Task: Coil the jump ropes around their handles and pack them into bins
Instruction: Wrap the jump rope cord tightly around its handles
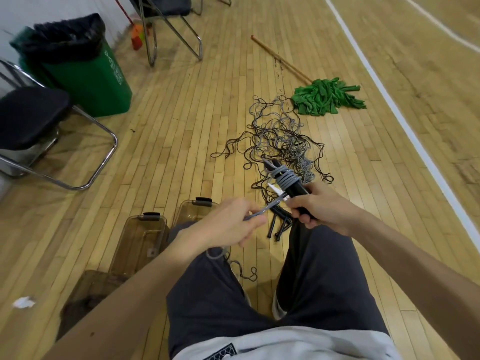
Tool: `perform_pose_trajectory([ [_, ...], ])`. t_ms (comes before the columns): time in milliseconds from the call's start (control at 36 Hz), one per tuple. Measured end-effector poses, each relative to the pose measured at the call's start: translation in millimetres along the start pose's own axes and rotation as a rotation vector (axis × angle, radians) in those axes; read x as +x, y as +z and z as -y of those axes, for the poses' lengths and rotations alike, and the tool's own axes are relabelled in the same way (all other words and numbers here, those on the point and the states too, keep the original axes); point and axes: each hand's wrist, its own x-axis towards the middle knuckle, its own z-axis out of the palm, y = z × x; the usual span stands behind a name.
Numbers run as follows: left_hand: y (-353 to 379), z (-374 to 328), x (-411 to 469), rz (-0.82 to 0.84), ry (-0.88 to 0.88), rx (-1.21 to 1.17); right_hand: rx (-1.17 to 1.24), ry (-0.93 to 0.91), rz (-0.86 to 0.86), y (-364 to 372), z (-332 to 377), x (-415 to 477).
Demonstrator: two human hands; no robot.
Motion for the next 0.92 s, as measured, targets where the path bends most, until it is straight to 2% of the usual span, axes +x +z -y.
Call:
perform_pose_trajectory([
  [111, 1, 11, 2, 0.029, -0.073, 0.018, -0.069, -0.028, -0.144, -12, -6, 9],
  [194, 1, 1, 1, -0.03, -0.007, 0.095, -0.123, -0.023, -0.184, -14, -13, 15],
  [333, -5, -21, 0, -0.108, 0.107, 0.432, -0.292, -0.07, -0.187, -9, -19, 19],
  [444, -16, -25, -1, -0.163, 0.18, 0.612, -0.392, -0.112, -0.177, -5, -18, 12],
  [528, -31, -32, -3, -0.177, 0.262, 0.716, -0.431, -0.101, -0.127, 0, -14, 8],
  [722, -73, -53, -5, -0.159, 0.477, 0.779, -0.51, 0.055, 0.157, 13, 10, -8],
  [917, -98, -71, -1, -0.055, 0.459, 0.715, -0.576, 0.082, 0.3, 16, 29, -19],
])
